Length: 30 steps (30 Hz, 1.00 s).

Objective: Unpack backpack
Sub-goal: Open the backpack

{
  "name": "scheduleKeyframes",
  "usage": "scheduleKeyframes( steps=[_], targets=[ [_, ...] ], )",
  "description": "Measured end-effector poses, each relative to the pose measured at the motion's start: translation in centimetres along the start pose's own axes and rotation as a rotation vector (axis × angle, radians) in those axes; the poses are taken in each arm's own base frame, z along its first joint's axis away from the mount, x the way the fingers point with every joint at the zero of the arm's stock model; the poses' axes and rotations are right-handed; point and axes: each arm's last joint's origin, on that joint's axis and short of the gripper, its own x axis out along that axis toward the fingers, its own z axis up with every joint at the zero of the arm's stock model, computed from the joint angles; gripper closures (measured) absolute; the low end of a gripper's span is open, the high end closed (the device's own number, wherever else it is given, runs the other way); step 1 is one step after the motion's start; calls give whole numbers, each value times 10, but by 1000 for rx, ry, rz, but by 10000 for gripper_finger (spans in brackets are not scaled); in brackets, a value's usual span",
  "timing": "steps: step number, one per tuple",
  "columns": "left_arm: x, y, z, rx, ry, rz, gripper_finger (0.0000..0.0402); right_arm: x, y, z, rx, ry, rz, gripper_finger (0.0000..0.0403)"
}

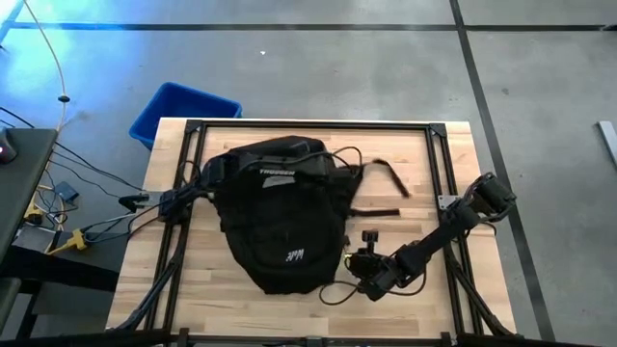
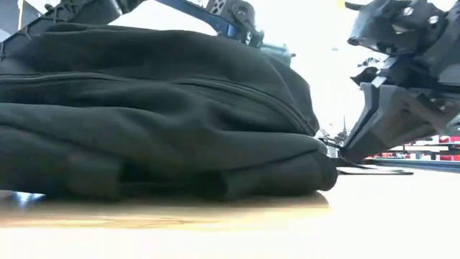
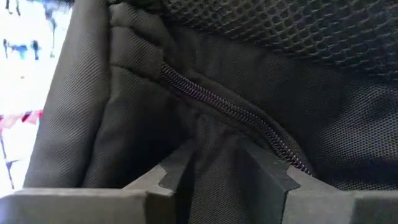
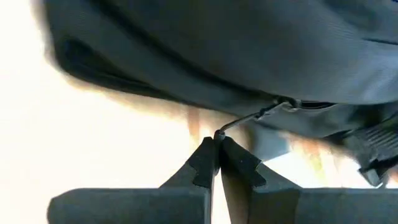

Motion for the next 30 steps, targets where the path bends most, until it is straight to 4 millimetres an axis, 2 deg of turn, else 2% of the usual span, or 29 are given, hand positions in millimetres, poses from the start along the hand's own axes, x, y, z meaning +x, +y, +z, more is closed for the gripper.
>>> scheduleKeyframes(
  steps=[3,10,12,14,16,18,23,27,30],
  targets=[
    [14,6,-5,-28,58,29,320,-8,1,5,11,-24,25,403],
    [52,5,-27,-72,192,56,336,-38,20,34,8,-144,162,403],
    [54,6,-30,-44,231,28,337,-42,22,38,-13,-167,156,403],
    [48,9,-34,-12,248,30,337,-44,22,39,-18,-174,134,403],
    [34,14,-37,7,247,38,337,-43,19,36,-13,-145,101,403],
    [12,22,-42,15,224,18,337,-41,16,31,-3,-114,50,403],
    [-72,44,-65,38,30,-158,337,-40,6,20,25,-34,-55,403],
    [-128,40,-84,170,-173,-398,337,-40,4,17,21,-6,-85,403],
    [-165,27,-93,256,-365,-582,337,-42,2,18,24,-15,-91,403]
  ],
)
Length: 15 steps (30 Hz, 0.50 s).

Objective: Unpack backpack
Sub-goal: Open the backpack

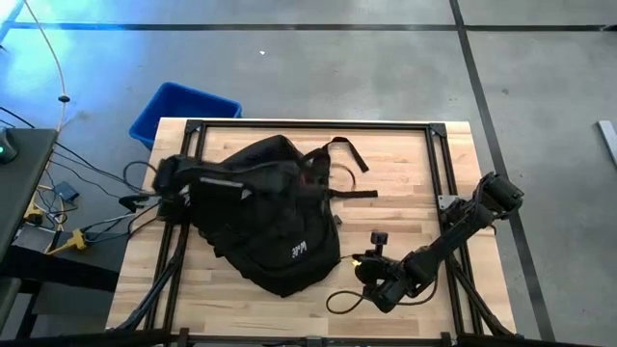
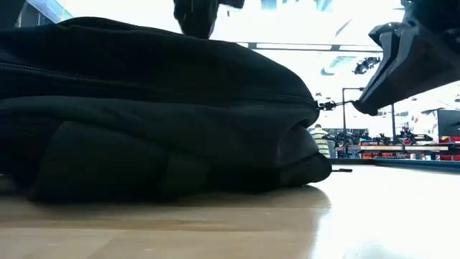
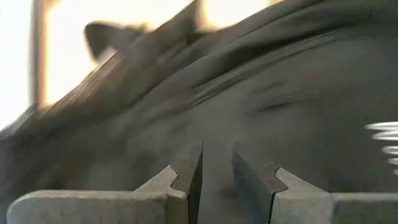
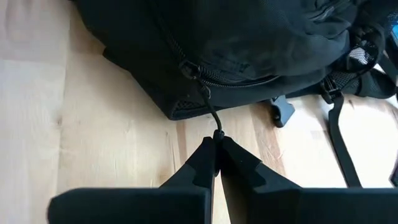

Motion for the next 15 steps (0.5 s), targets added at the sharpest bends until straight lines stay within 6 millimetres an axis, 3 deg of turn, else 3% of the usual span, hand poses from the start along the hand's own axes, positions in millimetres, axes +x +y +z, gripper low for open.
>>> scheduleKeyframes(
  steps=[3,6,11,15],
  targets=[
    [-6,-34,12,158,-168,-84,331,0,-1,1,0,0,-1,403],
    [2,-59,23,307,-267,-93,314,-1,-3,2,2,-2,-1,403],
    [35,-78,30,505,-243,-67,259,-1,-3,2,-18,-1,-1,403],
    [43,-82,31,599,-242,-72,209,-1,-3,1,-29,3,-2,403]
  ],
)
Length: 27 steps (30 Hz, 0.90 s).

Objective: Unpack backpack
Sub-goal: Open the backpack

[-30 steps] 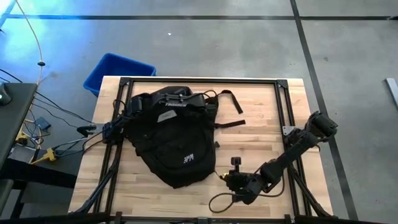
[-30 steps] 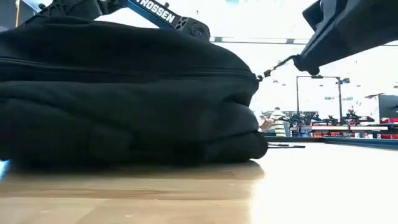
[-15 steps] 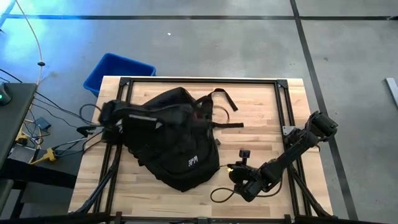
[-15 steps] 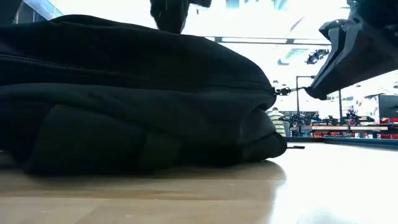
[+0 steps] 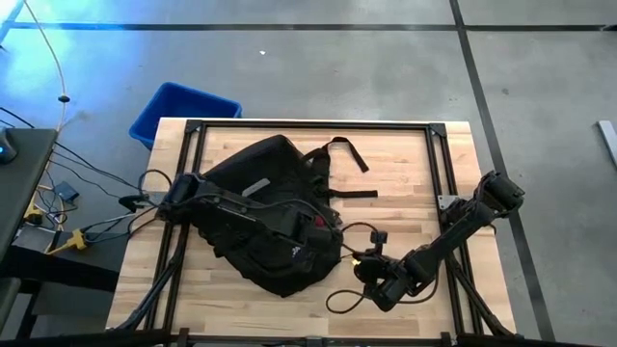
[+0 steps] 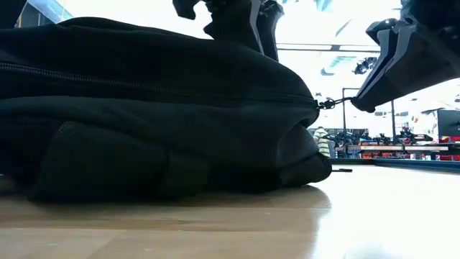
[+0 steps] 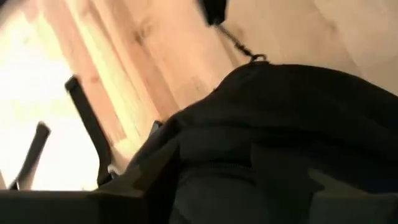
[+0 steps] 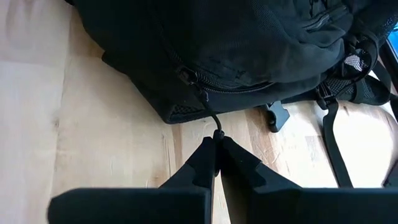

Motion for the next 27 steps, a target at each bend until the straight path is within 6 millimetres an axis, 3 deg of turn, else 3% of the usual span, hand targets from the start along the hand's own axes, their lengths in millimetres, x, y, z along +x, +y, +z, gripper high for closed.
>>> scheduleKeyframes(
  steps=[5,9,15,21,27],
  targets=[
    [6,-17,6,344,7,-10,165,0,0,-1,-4,12,9,403],
    [18,-37,18,590,22,77,157,0,0,-1,-8,21,15,403],
    [48,-50,31,746,51,237,166,0,0,-1,-8,23,17,403],
    [70,-37,27,725,89,283,232,0,0,-1,-13,21,21,403],
    [75,-20,28,657,90,380,363,0,1,-1,-20,27,37,403]
  ],
)
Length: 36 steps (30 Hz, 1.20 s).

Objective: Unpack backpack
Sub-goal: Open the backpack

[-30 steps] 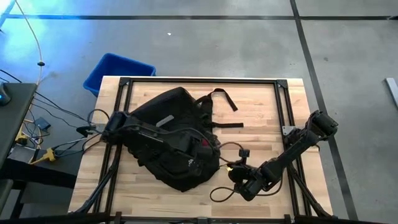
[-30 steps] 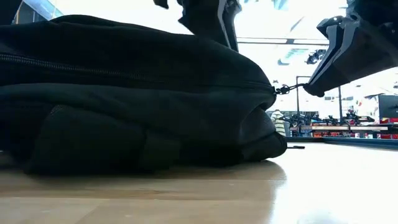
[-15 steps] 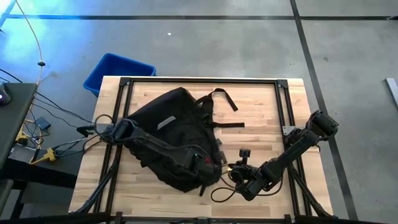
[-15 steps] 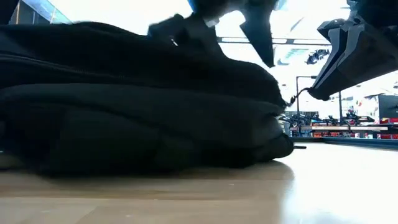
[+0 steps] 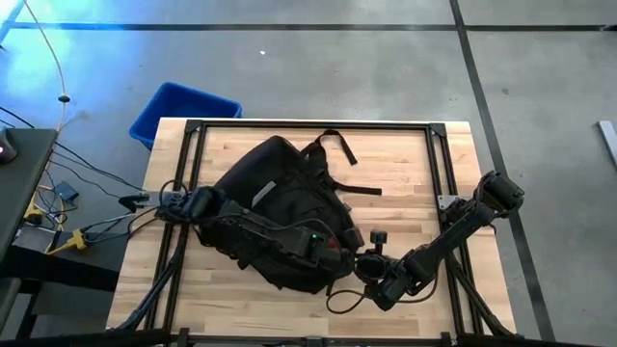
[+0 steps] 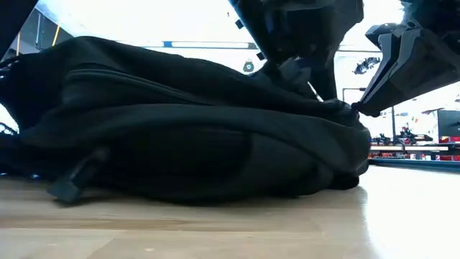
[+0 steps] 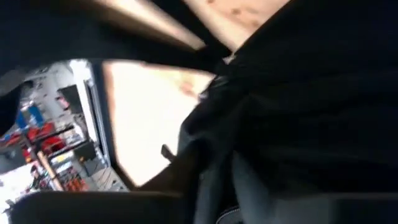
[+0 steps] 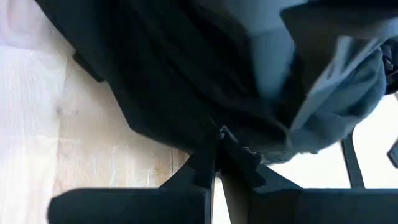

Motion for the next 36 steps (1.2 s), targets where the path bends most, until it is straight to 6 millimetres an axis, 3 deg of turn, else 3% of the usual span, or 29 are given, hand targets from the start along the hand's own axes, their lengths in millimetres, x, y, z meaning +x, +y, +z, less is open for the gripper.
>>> scheduleKeyframes(
  steps=[2,14,20,25,28,30,33,36],
  targets=[
    [2,4,-2,-45,38,47,390,0,1,0,6,4,17,403],
    [18,22,-36,-311,213,142,401,-3,15,24,15,-203,173,403],
    [30,35,-73,-434,423,237,401,-4,21,33,-27,-266,252,403],
    [24,39,-106,-542,541,216,401,-3,32,38,-86,-335,364,403],
    [17,38,-124,-618,598,195,401,-2,33,34,-112,-313,316,403],
    [1,40,-125,-682,586,193,401,-5,33,31,-119,-309,284,403],
    [-30,45,-118,-841,437,107,401,-7,31,30,-125,-300,253,403],
    [-55,48,-105,-996,192,-105,398,-8,30,29,-124,-297,249,403]
  ],
)
